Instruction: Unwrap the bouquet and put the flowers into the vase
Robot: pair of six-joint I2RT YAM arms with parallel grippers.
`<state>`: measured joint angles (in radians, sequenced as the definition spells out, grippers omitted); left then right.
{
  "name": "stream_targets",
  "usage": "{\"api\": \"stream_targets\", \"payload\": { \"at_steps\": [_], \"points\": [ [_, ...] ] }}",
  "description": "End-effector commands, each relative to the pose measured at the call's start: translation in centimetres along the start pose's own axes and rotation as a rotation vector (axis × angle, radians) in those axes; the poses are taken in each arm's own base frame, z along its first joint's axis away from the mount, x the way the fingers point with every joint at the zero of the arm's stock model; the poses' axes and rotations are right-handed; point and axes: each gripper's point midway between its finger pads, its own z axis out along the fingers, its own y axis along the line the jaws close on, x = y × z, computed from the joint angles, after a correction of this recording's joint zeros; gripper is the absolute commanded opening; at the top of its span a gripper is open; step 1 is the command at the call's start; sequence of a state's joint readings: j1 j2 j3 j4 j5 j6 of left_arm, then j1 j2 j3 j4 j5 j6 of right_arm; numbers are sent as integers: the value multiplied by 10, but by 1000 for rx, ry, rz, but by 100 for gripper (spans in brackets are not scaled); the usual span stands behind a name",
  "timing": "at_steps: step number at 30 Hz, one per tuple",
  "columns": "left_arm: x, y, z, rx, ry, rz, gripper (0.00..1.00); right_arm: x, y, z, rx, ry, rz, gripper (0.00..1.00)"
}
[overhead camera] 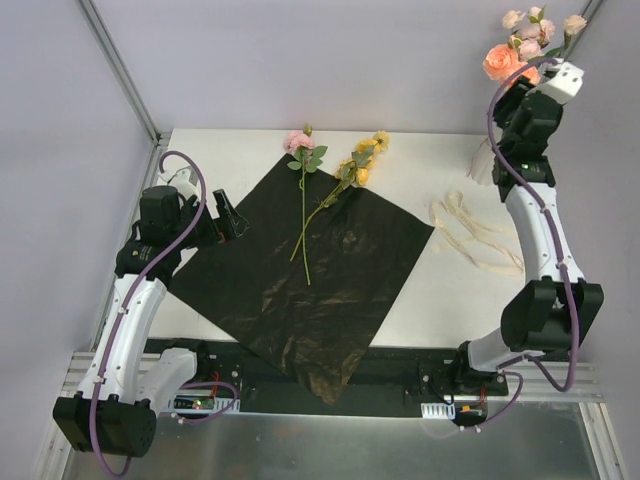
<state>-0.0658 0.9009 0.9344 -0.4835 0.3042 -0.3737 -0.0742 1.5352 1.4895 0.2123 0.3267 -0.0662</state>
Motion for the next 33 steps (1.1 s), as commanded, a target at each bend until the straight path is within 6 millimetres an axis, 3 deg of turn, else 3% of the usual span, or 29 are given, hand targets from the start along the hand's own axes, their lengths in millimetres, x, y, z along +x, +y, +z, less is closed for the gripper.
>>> {"api": "stream_targets", "payload": {
  "at_steps": [1, 3, 7, 10, 16, 25, 33],
  "points": [
    [-7, -2, 1, 5, -26, 26, 99, 30, 32, -51, -15, 141, 122, 54],
    [-7, 0, 1, -4, -29, 26, 99, 42, 52, -73, -68, 184, 202, 48],
    [-3, 1, 5, -3, -3, 27, 99, 102, 101, -126, -222, 374, 330, 40],
    [-2, -1, 8, 13, 14, 23, 99, 145, 135, -162, -289, 494, 328, 40],
    [1, -1, 11, 15, 29, 18, 99, 208, 192, -207, -384, 673, 304, 40],
    [-1, 3, 10, -4, 18, 24, 99, 282, 268, -238, -423, 804, 117, 43],
    [-1, 2, 10, -2, 17, 23, 99, 331, 320, -223, -384, 799, 11, 44]
  ]
}}
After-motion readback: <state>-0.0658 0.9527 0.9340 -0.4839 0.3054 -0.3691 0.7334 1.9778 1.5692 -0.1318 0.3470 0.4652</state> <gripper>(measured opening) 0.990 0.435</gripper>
